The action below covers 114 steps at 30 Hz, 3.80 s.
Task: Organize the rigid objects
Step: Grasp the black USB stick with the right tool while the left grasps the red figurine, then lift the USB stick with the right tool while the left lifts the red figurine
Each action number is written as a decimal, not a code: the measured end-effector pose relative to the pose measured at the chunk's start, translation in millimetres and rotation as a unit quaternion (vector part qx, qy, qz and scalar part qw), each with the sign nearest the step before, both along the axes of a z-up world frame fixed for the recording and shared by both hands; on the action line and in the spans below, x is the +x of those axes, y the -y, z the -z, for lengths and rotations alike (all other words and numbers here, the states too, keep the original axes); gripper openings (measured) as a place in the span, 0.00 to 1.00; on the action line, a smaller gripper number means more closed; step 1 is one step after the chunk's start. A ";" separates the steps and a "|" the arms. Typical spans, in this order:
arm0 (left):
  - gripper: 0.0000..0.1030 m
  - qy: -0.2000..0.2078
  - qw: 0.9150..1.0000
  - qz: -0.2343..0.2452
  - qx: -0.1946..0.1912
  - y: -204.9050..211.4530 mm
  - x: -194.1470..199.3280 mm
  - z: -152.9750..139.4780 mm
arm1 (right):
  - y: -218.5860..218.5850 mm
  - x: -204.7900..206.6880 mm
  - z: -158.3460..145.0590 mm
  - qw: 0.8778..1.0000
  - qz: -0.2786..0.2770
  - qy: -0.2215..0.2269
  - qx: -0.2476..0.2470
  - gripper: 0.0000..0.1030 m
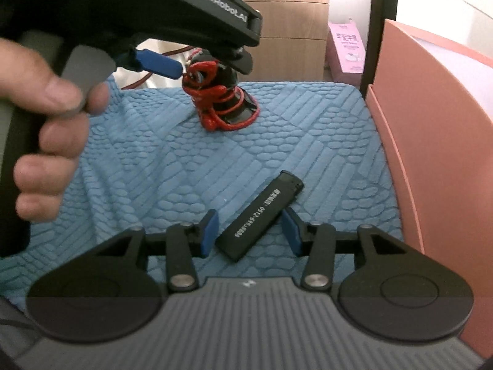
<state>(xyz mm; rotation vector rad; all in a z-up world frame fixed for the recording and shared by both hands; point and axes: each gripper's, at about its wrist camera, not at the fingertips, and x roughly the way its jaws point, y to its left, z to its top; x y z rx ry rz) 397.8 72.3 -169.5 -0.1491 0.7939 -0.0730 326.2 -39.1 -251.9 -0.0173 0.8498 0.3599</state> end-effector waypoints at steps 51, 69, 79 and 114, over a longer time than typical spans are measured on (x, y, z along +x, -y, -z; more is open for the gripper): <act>0.56 -0.046 0.993 -0.106 -0.002 -6.3 -120.0 -19.0 | 33.9 -42.8 -1.5 1.000 0.001 -0.016 -0.009 0.24; 0.56 -0.043 0.991 -0.121 -0.036 16.4 -195.4 -21.3 | 42.3 -83.9 -4.7 0.999 -0.012 -0.032 -0.023 0.25; 0.56 -0.042 0.989 -0.129 -0.056 14.8 -207.1 -28.0 | 47.4 -80.3 -4.2 0.999 -0.009 -0.032 -0.007 0.32; 0.56 -0.058 0.989 -0.121 -0.060 7.0 -196.8 -28.9 | 39.5 -64.5 -7.8 1.000 -0.002 -0.018 -0.014 0.25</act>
